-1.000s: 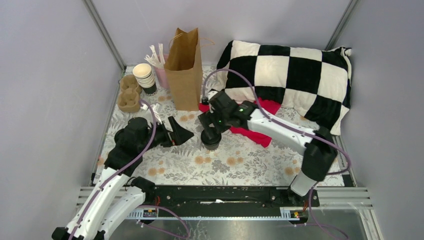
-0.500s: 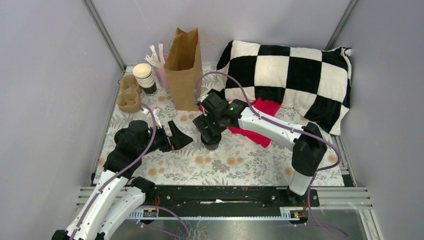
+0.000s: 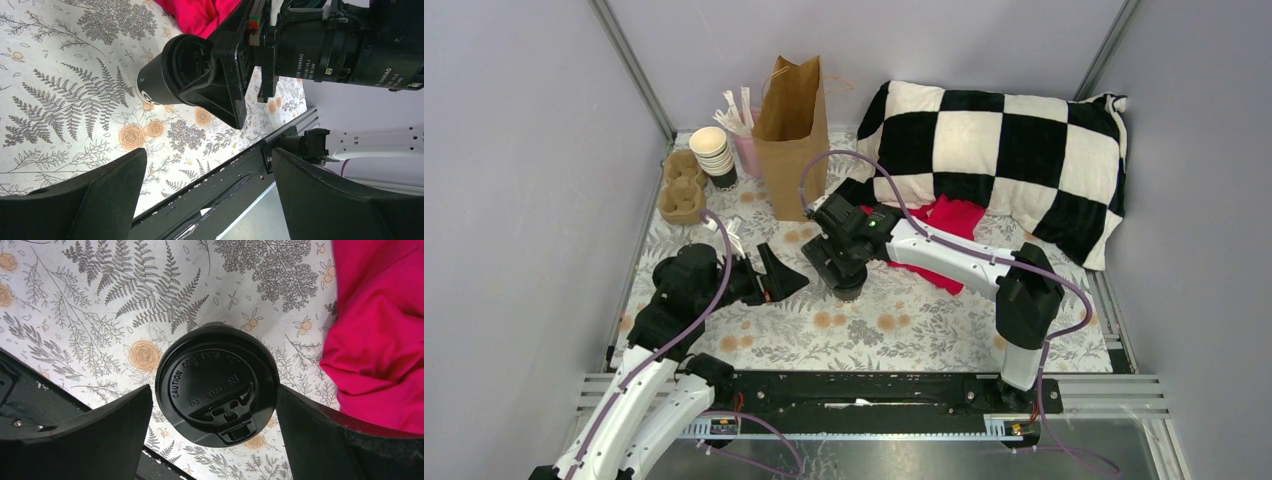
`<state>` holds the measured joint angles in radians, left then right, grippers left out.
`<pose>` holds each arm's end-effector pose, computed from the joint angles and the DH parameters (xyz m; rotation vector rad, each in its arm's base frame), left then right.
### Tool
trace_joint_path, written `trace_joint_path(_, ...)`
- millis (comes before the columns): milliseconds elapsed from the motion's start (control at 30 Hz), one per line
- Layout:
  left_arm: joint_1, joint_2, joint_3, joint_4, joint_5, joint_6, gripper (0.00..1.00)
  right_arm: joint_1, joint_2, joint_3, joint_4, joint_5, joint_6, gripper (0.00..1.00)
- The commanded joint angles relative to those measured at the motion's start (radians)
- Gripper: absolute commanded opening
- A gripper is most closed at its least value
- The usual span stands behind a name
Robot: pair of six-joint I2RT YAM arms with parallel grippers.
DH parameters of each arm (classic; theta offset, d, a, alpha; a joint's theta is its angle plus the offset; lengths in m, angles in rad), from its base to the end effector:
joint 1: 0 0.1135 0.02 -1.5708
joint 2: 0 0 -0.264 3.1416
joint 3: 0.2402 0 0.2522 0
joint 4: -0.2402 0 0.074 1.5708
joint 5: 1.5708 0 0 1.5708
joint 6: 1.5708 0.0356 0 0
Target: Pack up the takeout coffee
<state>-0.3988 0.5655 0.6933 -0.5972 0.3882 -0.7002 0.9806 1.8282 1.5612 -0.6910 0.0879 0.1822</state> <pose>0.1125 -0.0620 0.2973 -0.0666 2.1785 -1.0567 0.2265 0.3325 0.2725 -0.9624 2.3731 0.3508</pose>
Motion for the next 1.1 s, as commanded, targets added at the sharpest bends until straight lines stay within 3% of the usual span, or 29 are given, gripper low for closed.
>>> trace_joint_path(0,0.005,-0.013,-0.001,0.007,0.009,-0.001,0.99,0.017,0.014,0.035,-0.033,0.063,0.005,0.97)
trace_joint_path(600,0.004,-0.018,0.005,0.003,0.011,-0.007,0.99,0.024,0.021,0.04,-0.024,0.059,0.009,0.96)
trace_joint_path(833,0.005,-0.023,0.004,0.001,0.008,-0.007,0.99,0.023,0.017,0.043,-0.03,0.087,0.015,0.84)
trace_joint_path(1067,0.003,-0.02,0.017,-0.011,0.002,0.003,0.99,0.024,-0.049,0.017,-0.014,0.146,0.042,0.8)
